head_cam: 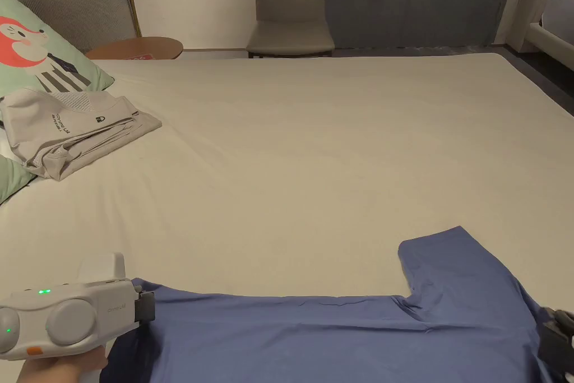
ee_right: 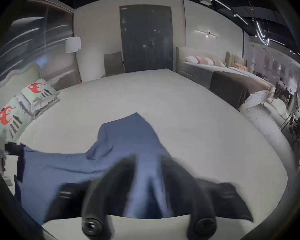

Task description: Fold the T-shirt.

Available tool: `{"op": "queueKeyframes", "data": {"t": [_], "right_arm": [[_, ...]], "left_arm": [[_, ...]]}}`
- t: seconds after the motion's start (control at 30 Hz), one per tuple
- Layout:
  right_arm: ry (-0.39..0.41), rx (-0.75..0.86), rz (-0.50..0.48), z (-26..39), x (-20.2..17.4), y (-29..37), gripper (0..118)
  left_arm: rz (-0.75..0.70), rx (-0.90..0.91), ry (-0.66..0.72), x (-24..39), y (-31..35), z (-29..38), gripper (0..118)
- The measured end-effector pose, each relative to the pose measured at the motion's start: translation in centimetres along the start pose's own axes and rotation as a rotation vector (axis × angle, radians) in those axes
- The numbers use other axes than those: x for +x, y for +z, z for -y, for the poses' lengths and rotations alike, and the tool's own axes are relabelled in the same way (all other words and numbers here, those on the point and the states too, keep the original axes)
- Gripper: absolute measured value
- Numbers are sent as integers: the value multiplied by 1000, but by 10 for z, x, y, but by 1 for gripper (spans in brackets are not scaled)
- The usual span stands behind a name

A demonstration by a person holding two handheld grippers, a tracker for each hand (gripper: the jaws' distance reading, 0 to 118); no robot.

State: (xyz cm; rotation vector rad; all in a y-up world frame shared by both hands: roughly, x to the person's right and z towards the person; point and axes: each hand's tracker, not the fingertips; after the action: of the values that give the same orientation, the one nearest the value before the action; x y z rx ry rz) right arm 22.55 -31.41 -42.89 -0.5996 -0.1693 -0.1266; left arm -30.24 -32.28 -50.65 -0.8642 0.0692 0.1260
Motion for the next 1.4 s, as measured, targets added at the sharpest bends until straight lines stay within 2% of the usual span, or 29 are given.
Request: {"op": "queueKeyframes", "data": {"t": [0.03,0.07,0.1,0.2,0.23,0.33,0.37,0.4,0.53,0.63,0.83,1.03,1.23,1.33,1.4], "right_arm": [[14,-51,22,-8,2,-17,75],[34,-119,28,-14,3,-32,98],[43,-161,27,-18,6,-48,99],[71,-259,56,-22,9,-83,95],[74,-294,69,-20,12,-93,89],[26,-340,54,-19,20,-106,42],[29,-338,49,-19,22,-104,20],[37,-334,49,-19,22,-102,7],[73,-261,-21,-26,22,-76,3],[100,-227,-34,-35,24,-52,3],[98,-131,-85,-50,35,25,3],[97,-87,-105,-39,57,107,3],[81,-137,-109,12,74,159,3],[102,-207,-73,47,79,164,3],[88,-258,-63,66,83,161,3]], "left_arm": [[40,18,21,0,7,0,4],[57,23,37,-2,11,-1,4],[62,25,36,-1,16,-1,4],[59,44,19,2,24,0,4],[61,44,16,2,26,1,4],[67,40,18,-1,27,1,4],[63,38,18,-2,27,1,4],[60,37,16,-3,28,2,4],[54,41,17,-6,36,1,4],[61,54,14,-8,50,0,4],[81,89,22,-23,94,10,3],[85,96,34,-48,145,51,3],[70,54,45,-57,174,116,3],[45,13,16,-55,176,151,3],[46,-22,24,-58,170,168,3]]}}
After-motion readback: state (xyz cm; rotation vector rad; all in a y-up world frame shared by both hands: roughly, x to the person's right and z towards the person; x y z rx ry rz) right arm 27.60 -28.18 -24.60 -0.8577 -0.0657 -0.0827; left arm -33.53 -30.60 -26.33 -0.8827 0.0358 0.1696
